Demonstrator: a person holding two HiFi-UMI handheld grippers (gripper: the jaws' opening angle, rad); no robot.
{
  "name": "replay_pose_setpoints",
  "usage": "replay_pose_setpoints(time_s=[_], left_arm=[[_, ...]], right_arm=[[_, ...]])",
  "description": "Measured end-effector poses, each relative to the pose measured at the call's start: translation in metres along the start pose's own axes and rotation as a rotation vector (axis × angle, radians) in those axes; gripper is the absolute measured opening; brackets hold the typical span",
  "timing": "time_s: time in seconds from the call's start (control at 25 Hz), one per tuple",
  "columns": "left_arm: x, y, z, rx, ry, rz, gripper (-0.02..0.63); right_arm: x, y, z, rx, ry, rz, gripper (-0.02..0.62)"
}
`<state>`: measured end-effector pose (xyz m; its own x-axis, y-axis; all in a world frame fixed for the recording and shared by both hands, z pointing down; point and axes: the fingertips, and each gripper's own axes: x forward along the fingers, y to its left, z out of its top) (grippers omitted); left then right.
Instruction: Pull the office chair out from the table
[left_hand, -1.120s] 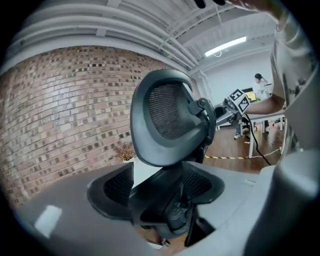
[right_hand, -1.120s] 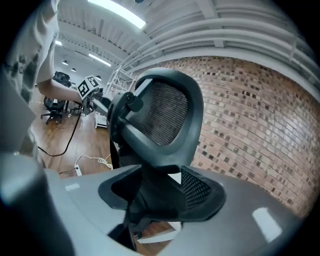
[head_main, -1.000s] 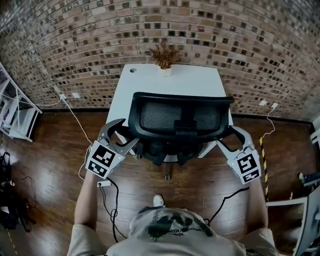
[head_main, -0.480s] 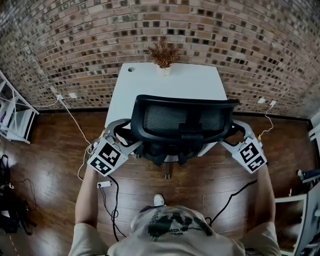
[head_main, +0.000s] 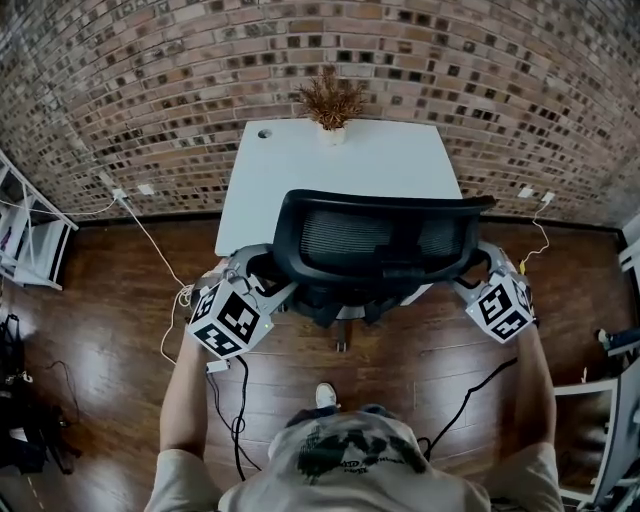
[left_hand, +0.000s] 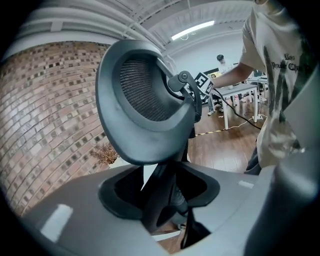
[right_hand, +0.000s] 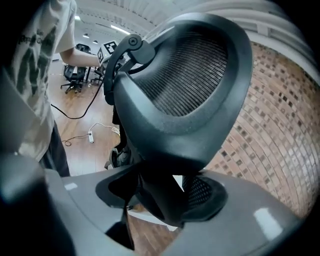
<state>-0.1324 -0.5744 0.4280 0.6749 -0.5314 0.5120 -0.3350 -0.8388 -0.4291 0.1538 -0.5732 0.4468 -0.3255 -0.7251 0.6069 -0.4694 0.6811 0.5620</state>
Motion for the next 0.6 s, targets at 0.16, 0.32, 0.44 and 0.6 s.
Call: replay_pose_setpoints(time_s=[0.16, 0.32, 0.44, 0.6], left_arm=[[-0.002, -0.004, 0.002, -0.001, -0.009, 0.011, 0.212], [-0.003, -0.005, 0.002, -0.007, -0.016, 0.017, 0.21], [-0.003, -0.007, 0.0, -0.022, -0.011, 0.011, 0.209], [-0.004, -0.014, -0.003, -0.031, 0.005, -0.001, 0.209]], right_arm=[[-0.003, 0.0, -0.002, 0.006, 0.019, -0.004, 0.272], [-0.004, 0.002, -0.003, 0.014, 0.031, -0.012, 0.27], [-0.005, 0.005, -0.003, 0.015, 0.028, -0.016, 0.27], [-0.006, 0.012, -0.005, 0.009, 0.024, -0.016, 0.268]])
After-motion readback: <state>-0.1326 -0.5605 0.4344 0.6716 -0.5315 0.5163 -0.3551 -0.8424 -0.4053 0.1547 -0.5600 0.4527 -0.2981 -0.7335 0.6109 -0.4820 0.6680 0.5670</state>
